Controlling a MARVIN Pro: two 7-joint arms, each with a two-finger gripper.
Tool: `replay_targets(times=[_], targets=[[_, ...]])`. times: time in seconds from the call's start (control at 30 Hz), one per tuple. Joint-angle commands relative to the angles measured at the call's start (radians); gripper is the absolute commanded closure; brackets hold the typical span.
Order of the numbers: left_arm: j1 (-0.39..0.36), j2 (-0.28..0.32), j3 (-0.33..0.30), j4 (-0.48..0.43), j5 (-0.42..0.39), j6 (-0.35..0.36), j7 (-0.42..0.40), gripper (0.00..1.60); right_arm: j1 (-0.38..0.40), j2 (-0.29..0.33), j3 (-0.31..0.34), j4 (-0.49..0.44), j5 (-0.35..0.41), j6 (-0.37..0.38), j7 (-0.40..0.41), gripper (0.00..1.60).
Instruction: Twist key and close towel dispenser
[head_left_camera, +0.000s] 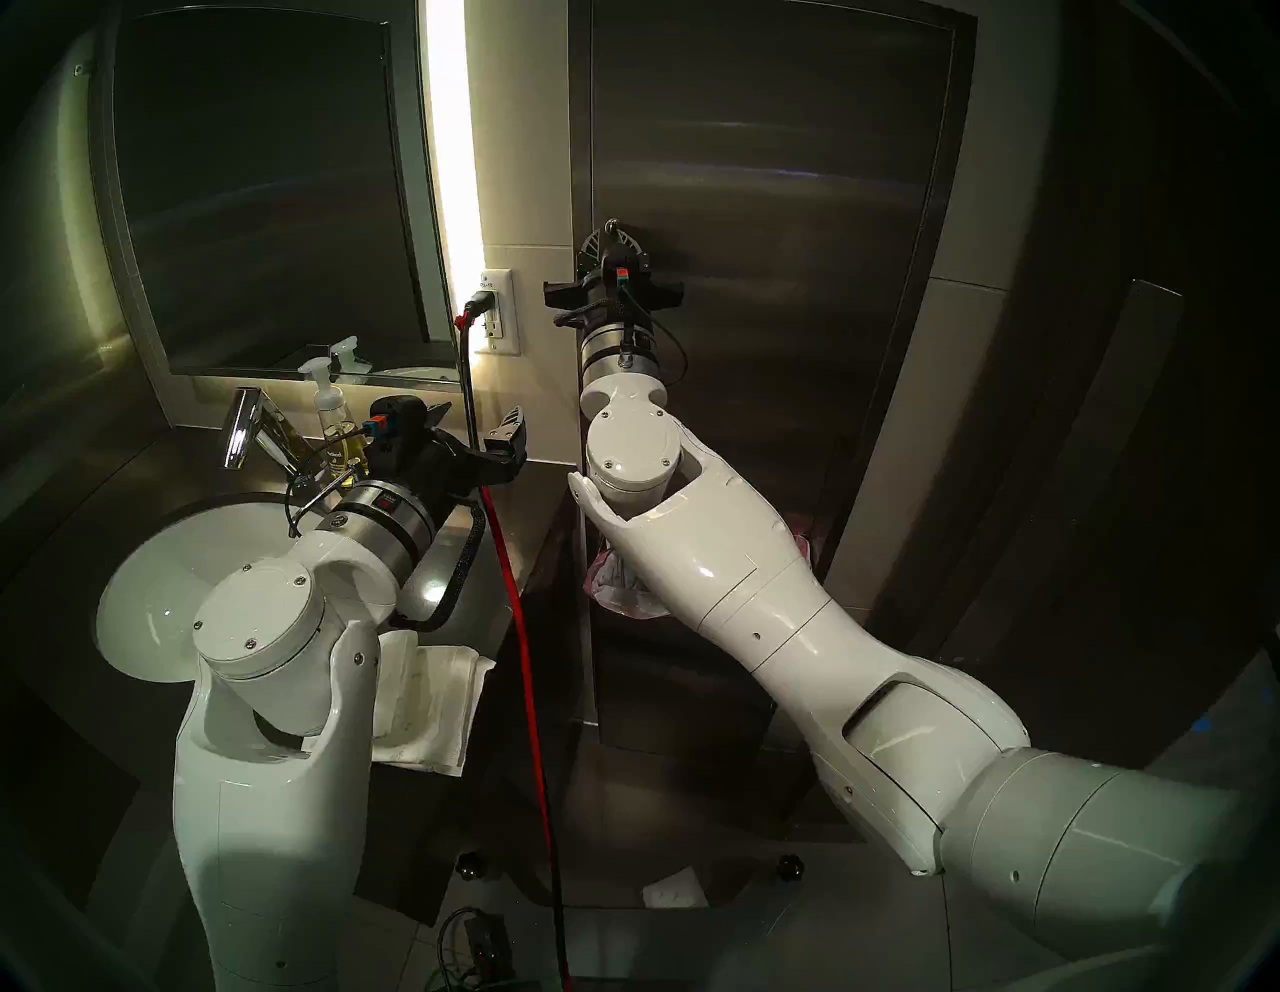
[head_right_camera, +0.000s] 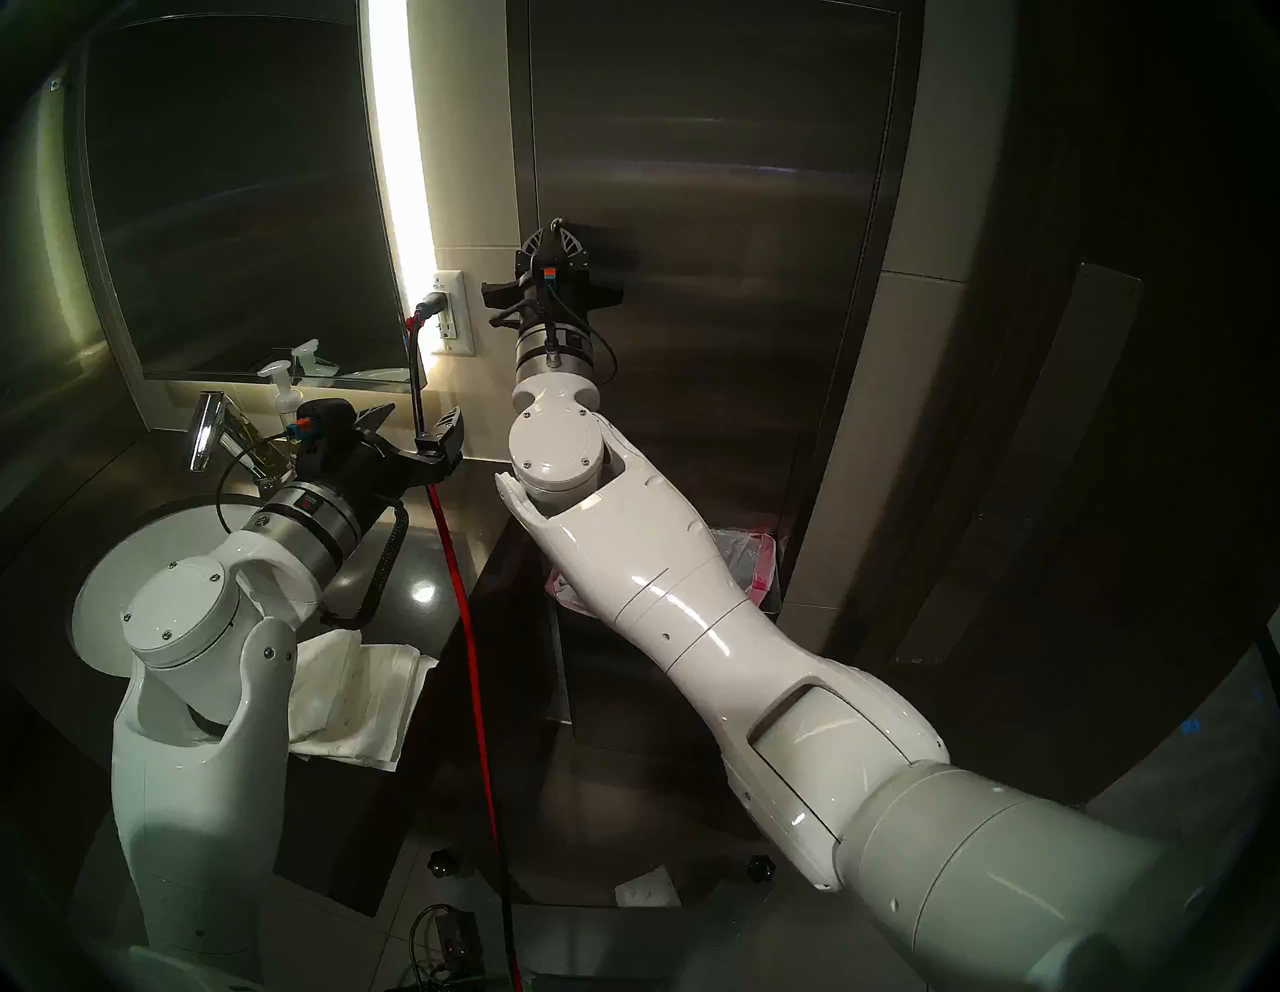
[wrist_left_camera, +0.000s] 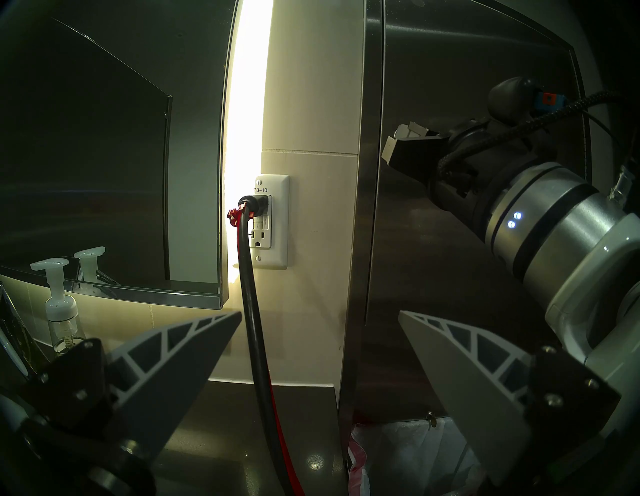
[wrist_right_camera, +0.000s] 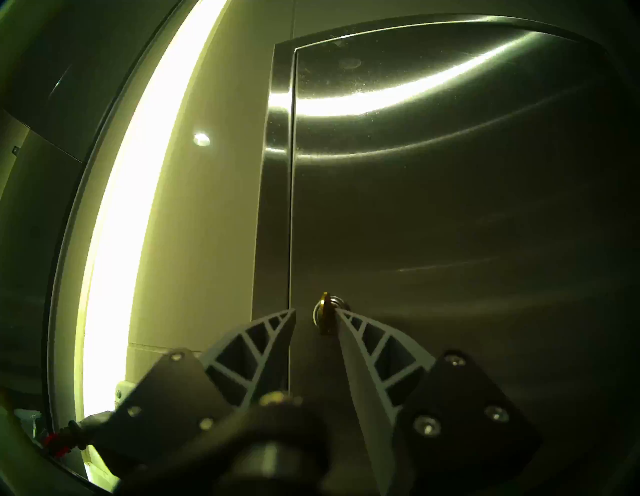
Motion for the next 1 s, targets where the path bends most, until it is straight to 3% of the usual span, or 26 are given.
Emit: replay_targets(times=[0.0, 0.03, 0.07, 0.1, 0.37, 0.47, 0.57, 0.77, 0.87, 0.97], targets=[[-0.006, -0.001, 0.001, -0.011, 0.001, -0.001, 0.002, 0.0, 0.038, -0.009, 0.011, 0.007, -0.006, -0.023, 0.001, 0.9], [-0.006, -0.001, 0.001, -0.011, 0.001, -0.001, 0.002, 0.0, 0.041, -0.011, 0.014, 0.012, -0.007, -0.026, 0.002, 1.22], [-0.006, -0.001, 0.001, -0.011, 0.001, -0.001, 0.002, 0.0, 0.042, -0.012, 0.014, 0.013, -0.007, -0.028, 0.003, 1.22], [-0.006, -0.001, 0.001, -0.011, 0.001, -0.001, 0.002, 0.0, 0.042, -0.012, 0.015, 0.014, -0.007, -0.029, 0.003, 1.34], [-0.006, -0.001, 0.001, -0.011, 0.001, -0.001, 0.002, 0.0, 0.038, -0.014, 0.015, 0.015, -0.012, -0.038, 0.009, 1.32], [-0.006, -0.001, 0.001, -0.011, 0.001, -0.001, 0.002, 0.0, 0.044, 0.002, -0.002, 0.009, -0.042, -0.013, 0.009, 1.51], [-0.006, -0.001, 0.001, -0.011, 0.001, -0.001, 0.002, 0.0, 0.039, 0.005, -0.005, -0.002, -0.057, 0.007, -0.006, 1.6], [-0.006, -0.001, 0.001, -0.01, 0.001, -0.001, 0.001, 0.0, 0.025, 0.056, -0.013, -0.092, -0.096, 0.034, -0.022, 1.6], [-0.006, 0.0, 0.001, -0.01, 0.001, -0.002, 0.001, 0.0, 0.033, 0.113, -0.035, -0.139, -0.133, 0.072, -0.003, 1.6], [-0.006, 0.0, 0.001, -0.01, 0.001, -0.002, 0.001, 0.0, 0.031, 0.141, -0.018, -0.174, -0.117, 0.113, 0.01, 1.6]])
